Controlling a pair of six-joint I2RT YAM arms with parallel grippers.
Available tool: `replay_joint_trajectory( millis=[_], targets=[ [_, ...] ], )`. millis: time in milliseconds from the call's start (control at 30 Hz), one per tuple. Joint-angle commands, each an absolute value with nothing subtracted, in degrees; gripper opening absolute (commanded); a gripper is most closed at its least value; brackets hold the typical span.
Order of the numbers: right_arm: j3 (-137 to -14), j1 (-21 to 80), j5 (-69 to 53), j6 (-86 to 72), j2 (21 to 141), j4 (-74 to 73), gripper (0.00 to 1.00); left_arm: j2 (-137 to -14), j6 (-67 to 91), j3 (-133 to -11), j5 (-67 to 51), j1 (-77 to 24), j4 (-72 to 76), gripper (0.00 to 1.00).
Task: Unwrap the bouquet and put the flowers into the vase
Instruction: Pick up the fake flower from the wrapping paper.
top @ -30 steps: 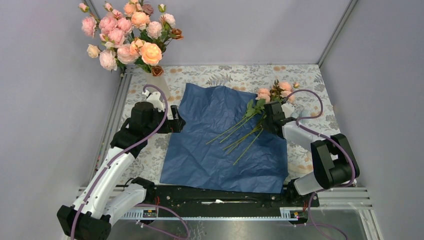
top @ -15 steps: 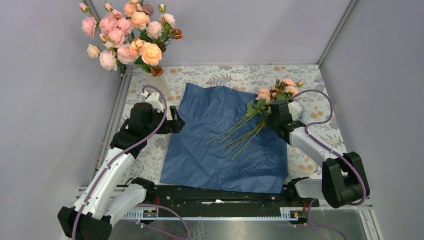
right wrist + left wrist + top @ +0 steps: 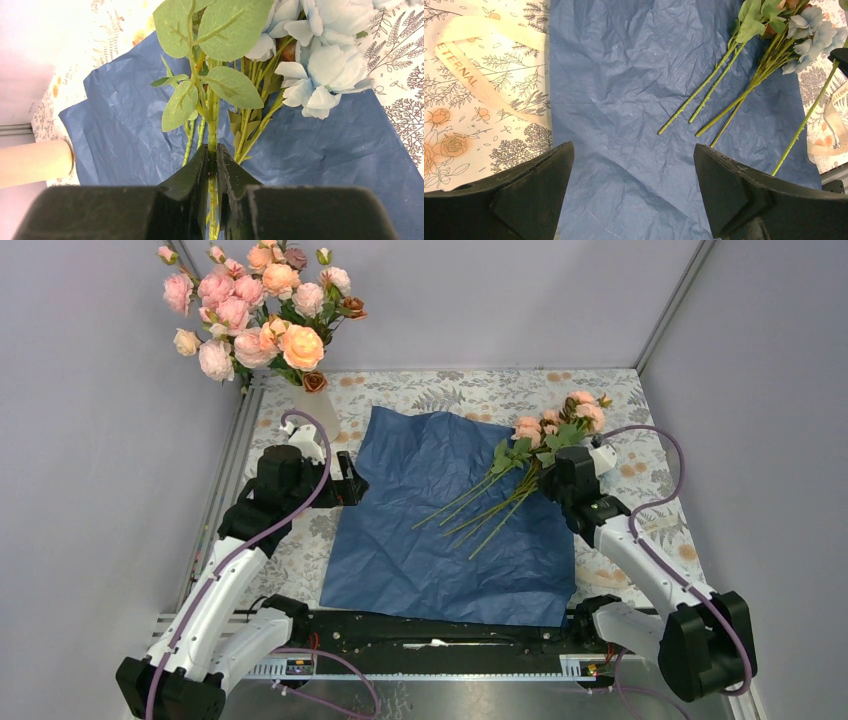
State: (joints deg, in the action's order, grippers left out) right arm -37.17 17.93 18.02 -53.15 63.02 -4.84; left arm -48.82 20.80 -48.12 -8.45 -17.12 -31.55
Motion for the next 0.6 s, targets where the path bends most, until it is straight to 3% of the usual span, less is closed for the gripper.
replay_joint_trajectory(
  millis=[0,267,567],
  targets=[
    [-35.9,17.6,20.5,-50.0,58.7,-3.4,0.0,-48.0,20.7,-47.6,-10.1,-16.6,-28.4,0.97],
    [-33.0,17.6,20.1,-41.6,51.4,-0.6,0.0,-47.5,20.8,-47.1,-11.5,-16.3,-27.3,0.97],
    [-29.9,17.6,9.8,-34.3,43.3,8.5,0.0,-45.1,20.6,-45.9,-16.2,-16.3,-23.6,0.97]
  ],
)
